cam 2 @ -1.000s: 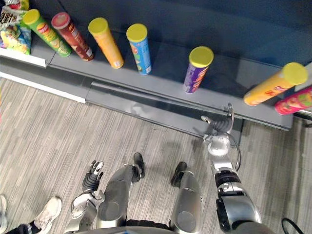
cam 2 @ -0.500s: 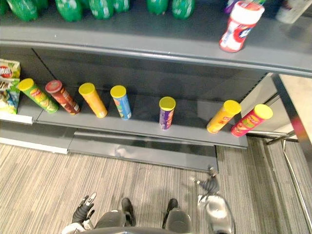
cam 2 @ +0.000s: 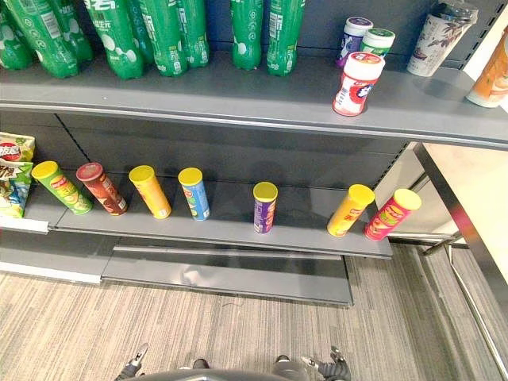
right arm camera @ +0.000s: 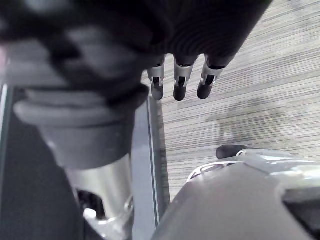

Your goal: Put the gum and the chips on the shelf.

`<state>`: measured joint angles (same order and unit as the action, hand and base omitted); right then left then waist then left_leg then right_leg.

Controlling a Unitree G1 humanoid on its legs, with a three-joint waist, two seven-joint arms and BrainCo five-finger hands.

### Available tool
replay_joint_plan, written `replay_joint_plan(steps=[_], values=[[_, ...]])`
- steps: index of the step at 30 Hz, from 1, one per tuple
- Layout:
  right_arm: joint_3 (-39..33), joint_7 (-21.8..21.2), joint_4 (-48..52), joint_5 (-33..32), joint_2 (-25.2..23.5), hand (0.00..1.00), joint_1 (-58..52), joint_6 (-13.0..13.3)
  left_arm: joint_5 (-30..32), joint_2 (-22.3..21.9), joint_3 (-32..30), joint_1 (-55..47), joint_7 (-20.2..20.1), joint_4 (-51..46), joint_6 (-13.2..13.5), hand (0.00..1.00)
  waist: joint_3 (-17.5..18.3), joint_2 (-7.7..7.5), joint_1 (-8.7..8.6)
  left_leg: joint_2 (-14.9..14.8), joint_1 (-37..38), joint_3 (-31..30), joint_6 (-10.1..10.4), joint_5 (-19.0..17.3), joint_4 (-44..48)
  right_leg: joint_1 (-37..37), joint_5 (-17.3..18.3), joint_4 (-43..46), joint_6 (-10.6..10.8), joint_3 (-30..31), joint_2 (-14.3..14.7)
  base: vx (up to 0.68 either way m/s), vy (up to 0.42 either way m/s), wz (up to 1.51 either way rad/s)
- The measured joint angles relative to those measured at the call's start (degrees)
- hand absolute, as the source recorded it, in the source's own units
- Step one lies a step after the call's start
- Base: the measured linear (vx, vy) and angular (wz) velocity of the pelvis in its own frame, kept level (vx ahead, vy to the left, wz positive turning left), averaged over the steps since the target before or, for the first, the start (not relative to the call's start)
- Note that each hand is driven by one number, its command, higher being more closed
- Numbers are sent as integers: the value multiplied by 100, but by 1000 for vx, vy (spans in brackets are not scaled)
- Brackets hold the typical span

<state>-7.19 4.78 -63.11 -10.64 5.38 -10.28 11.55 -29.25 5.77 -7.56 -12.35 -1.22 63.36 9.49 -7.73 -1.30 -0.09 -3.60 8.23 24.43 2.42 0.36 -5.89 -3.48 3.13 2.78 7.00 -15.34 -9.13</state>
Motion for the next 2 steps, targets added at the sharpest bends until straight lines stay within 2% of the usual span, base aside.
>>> replay_joint_plan(steps=[2], values=[[-149, 6, -86, -119, -29, 0, 7, -41, -1, -39, -68, 0, 32, 59, -2, 0, 23, 24, 0, -1, 4, 0, 0, 0, 0, -12, -6, -18, 9, 0, 2, 0, 0, 0]])
